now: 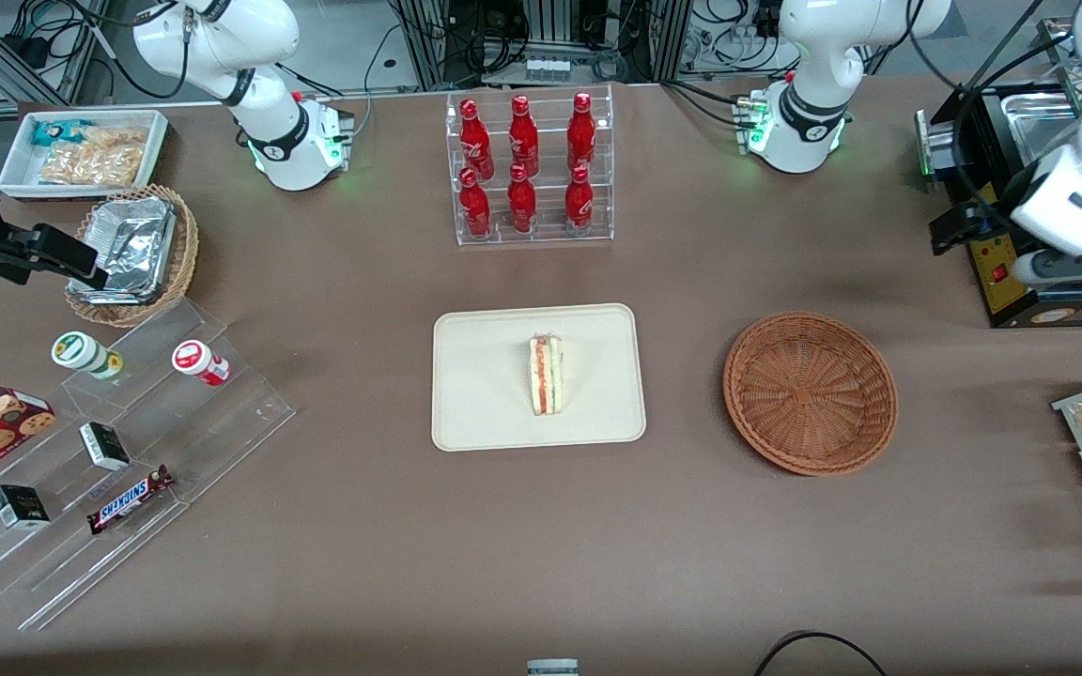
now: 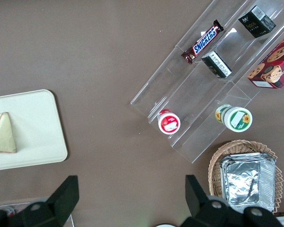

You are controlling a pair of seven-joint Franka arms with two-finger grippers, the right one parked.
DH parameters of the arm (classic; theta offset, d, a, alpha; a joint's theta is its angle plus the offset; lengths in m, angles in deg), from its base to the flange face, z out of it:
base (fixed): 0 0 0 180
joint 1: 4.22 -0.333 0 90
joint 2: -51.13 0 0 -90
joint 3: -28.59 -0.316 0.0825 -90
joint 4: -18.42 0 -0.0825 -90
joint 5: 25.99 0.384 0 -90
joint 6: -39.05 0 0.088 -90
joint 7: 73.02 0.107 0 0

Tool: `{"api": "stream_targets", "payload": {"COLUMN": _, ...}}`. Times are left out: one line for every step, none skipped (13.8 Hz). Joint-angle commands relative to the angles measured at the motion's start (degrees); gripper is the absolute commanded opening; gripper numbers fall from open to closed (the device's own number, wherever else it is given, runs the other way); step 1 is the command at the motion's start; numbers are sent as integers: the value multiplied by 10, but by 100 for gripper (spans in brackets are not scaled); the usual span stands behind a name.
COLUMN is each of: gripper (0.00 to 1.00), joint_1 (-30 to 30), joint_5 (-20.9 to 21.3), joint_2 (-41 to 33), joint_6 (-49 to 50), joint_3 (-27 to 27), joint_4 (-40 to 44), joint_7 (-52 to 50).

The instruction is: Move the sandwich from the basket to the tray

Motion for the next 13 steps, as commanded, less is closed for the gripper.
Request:
{"api": "stream_targets", "payload": {"gripper": 100, "joint_1": -13, "joint_5": -10, "joint_2": 24, "joint_6": 4, "joint_3": 8, "joint_4": 44, "joint_7": 10}}
{"api": "stream_targets", "payload": {"gripper": 100, "joint_1": -13, "joint_5": -11, "joint_2": 41, "joint_6": 4, "joint_3": 9, "joint_4": 75, "joint_7": 9}}
{"api": "stream_targets", "payload": {"gripper": 100, "joint_1": -12, "joint_5": -12, "joint_2": 60, "joint_6": 5, "joint_3": 9, "joint_4": 100, "joint_7": 10}}
{"api": "stream_targets", "payload": {"gripper": 100, "joint_1": -9, "joint_5": -17, "joint_2": 76, "joint_6": 4, "joint_3": 10, "joint_4": 121, "joint_7": 9}}
{"api": "stream_targets", "payload": {"gripper": 100, "joint_1": -9, "joint_5": -20, "joint_2": 82, "joint_6": 5, "joint_3": 10, "joint_4": 134, "joint_7": 12}}
{"api": "stream_targets", "payload": {"gripper": 100, "joint_1": -8, "joint_5": -19, "joint_2": 84, "joint_6": 2, "joint_3": 11, "joint_4": 136, "joint_7": 10}}
{"api": "stream_targets", "payload": {"gripper": 100, "joint_1": -7, "joint_5": -19, "joint_2": 85, "joint_6": 0, "joint_3": 11, "joint_4": 136, "joint_7": 11}}
{"api": "stream_targets", "payload": {"gripper": 100, "joint_1": -7, "joint_5": -19, "joint_2": 83, "joint_6": 0, "joint_3": 11, "joint_4": 136, "joint_7": 11}}
{"api": "stream_targets", "payload": {"gripper": 100, "joint_1": -9, "joint_5": -20, "joint_2": 83, "joint_6": 0, "joint_3": 10, "joint_4": 136, "joint_7": 8}}
{"api": "stream_targets", "payload": {"gripper": 100, "joint_1": -13, "joint_5": -20, "joint_2": 82, "joint_6": 0, "joint_3": 10, "joint_4": 136, "joint_7": 7}}
{"api": "stream_targets", "payload": {"gripper": 100, "joint_1": -14, "joint_5": -26, "joint_2": 82, "joint_6": 0, "joint_3": 10, "joint_4": 137, "joint_7": 7}}
{"api": "stream_targets", "payload": {"gripper": 100, "joint_1": -14, "joint_5": -30, "joint_2": 82, "joint_6": 3, "joint_3": 10, "joint_4": 136, "joint_7": 6}}
{"api": "stream_targets", "payload": {"gripper": 100, "joint_1": -14, "joint_5": -31, "joint_2": 81, "joint_6": 5, "joint_3": 9, "joint_4": 135, "joint_7": 5}}
